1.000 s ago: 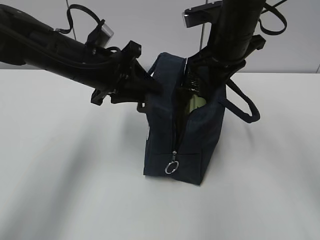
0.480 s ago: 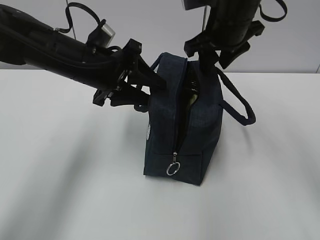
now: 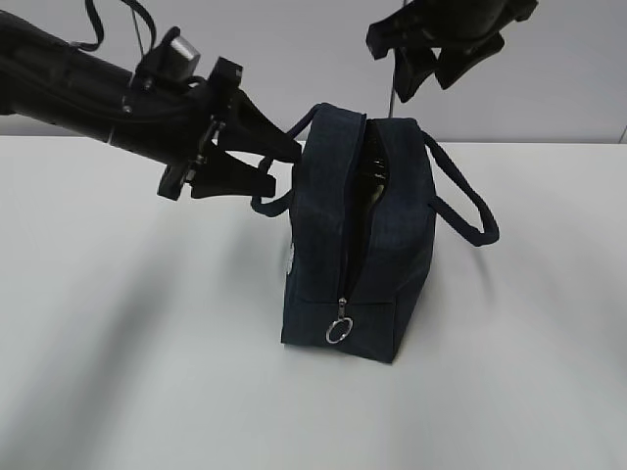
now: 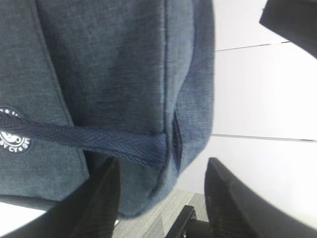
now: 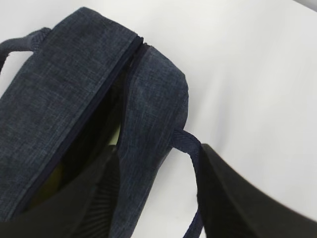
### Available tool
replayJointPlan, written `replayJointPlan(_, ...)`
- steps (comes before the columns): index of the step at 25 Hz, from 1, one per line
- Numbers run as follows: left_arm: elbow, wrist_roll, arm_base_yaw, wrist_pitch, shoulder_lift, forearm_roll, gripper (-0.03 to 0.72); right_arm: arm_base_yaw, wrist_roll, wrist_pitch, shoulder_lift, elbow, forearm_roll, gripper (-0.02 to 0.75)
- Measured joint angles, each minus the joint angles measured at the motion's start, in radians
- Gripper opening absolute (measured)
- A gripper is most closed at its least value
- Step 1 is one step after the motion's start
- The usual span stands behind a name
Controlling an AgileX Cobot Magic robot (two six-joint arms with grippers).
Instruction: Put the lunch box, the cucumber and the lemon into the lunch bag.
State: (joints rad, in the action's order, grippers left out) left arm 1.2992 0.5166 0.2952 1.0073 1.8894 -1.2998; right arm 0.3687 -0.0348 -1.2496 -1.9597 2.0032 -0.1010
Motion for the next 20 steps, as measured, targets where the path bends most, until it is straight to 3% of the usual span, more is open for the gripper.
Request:
replayJointPlan(10, 0.029, 0.000, -0.087, 0.165, -0.062, 0.039, 0.340, 0.000, -0.003, -0.004, 0.127, 0.003, 0.006, 0.382)
replayJointPlan(14, 0.088, -0.037, -0.088, 0.176, -0.094, 0.166, 0.337, 0.000, -0.003, -0.005, 0.182, 0.003, 0.035, 0.382)
replayJointPlan(20, 0.146, -0.149, -0.088, 0.195, -0.197, 0.469, 0.337, 0.000, -0.003, -0.009, 0.256, 0.003, 0.101, 0.382)
